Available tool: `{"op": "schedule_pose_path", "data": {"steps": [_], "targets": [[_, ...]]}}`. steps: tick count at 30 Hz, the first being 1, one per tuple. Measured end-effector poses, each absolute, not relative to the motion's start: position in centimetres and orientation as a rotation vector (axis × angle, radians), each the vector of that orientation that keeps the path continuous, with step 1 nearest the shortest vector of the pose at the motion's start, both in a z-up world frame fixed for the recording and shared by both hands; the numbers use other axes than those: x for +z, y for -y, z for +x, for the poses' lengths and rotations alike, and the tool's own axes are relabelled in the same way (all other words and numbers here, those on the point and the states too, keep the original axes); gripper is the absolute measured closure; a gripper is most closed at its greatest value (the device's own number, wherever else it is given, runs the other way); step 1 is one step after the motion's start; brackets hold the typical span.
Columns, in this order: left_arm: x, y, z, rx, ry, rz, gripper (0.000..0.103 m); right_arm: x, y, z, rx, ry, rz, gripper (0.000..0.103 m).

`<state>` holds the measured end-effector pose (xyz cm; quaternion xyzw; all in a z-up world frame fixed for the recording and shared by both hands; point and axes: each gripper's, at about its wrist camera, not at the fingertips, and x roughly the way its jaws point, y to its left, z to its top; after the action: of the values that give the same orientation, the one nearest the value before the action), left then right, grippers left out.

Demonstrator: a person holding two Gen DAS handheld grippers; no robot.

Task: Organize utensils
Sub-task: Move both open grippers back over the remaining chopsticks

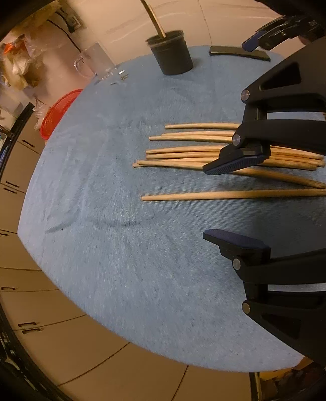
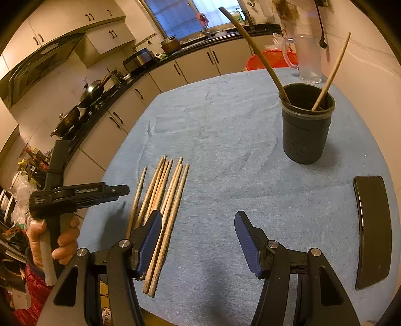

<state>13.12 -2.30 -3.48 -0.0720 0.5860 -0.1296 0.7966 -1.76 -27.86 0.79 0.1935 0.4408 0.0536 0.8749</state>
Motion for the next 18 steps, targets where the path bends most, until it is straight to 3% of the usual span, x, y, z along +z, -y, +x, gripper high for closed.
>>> {"op": "schedule_pose_path", "data": {"steps": [4, 9, 12, 14, 18], "targets": [[-4.5, 3.4, 14.0, -0.274, -1.275, -0.127, 0.061, 0.4, 28.2, -1.6, 0.115, -0.935, 0.419, 0.038], [-5.8, 4.6, 14.4, -0.257, -1.293, -0.069, 0.081, 0.0, 27.7, -0.7, 0.119, -0.962, 0.416, 0.038], [-5.9, 4.9, 14.2, -0.246, -1.276, -0.04, 0.086, -0.3, 27.1, 0.2, 0.121, -0.98, 0.408, 0.039], [-6.0, 4.9, 14.1, -0.235, -1.269, -0.025, 0.09, -0.5, 26.3, 1.3, 0.128, -1.001, 0.399, 0.043], [-6.1, 4.1, 13.8, -0.23, -1.269, -0.026, 0.095, -1.6, 24.9, 4.1, 0.143, -1.07, 0.386, 0.062]]}}
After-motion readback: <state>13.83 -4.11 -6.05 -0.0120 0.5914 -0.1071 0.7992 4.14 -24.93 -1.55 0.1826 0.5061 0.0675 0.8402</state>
